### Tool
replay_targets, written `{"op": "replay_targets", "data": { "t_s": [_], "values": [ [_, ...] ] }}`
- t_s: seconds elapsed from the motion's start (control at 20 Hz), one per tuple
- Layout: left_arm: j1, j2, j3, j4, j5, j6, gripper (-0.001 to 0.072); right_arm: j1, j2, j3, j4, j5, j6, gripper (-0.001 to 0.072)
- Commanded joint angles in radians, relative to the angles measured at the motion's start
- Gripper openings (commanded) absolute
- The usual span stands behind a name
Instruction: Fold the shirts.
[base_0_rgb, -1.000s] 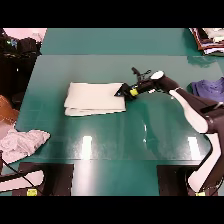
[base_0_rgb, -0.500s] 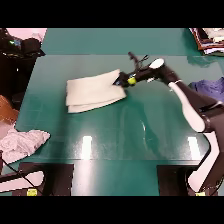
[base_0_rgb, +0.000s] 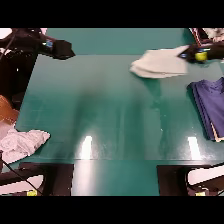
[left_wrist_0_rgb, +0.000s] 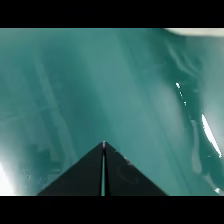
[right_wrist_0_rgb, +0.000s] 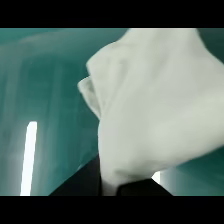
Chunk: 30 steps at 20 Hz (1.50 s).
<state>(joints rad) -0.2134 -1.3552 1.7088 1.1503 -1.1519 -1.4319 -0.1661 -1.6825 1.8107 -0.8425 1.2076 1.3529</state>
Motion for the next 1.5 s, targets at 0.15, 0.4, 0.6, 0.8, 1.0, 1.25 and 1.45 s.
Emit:
{"op": "replay_targets", "data": {
  "t_s": [0.15, 0.4, 0.6, 0.8, 1.0, 1.25, 1.45],
  "values": [
    [-0.117, -0.001, 0.000, 0.001, 0.070, -0.001, 0.0024, -0.298, 0.045, 0.001, -0.032, -0.008, 0.008, 0.0016],
    [-0.122, -0.001, 0.000, -0.002, 0.070, -0.003, 0.0024, -0.370, 0.045, 0.077, 0.021, -0.034, -0.020, 0.0016],
    [-0.122, -0.001, 0.000, -0.002, 0.069, -0.008, 0.0024, -0.371, 0.045, 0.259, 0.021, 0.006, -0.047, 0.0015],
    [-0.122, -0.001, 0.000, -0.002, 0.064, -0.008, 0.0024, -0.377, 0.142, 0.205, 0.016, -0.023, -0.095, 0.0015],
    [-0.122, -0.001, 0.000, -0.002, 0.040, -0.008, 0.0024, -0.446, 0.246, 0.077, 0.000, 0.056, -0.114, 0.0016],
    [-0.122, -0.001, 0.000, -0.002, 0.031, -0.008, 0.0024, -0.566, 0.388, -0.172, -0.164, 0.167, -0.125, 0.0017],
    [-0.122, -0.001, 0.000, -0.002, 0.009, -0.008, 0.0024, -0.665, 0.520, -0.424, -0.326, 0.174, -0.124, 0.0020]
  ]
}}
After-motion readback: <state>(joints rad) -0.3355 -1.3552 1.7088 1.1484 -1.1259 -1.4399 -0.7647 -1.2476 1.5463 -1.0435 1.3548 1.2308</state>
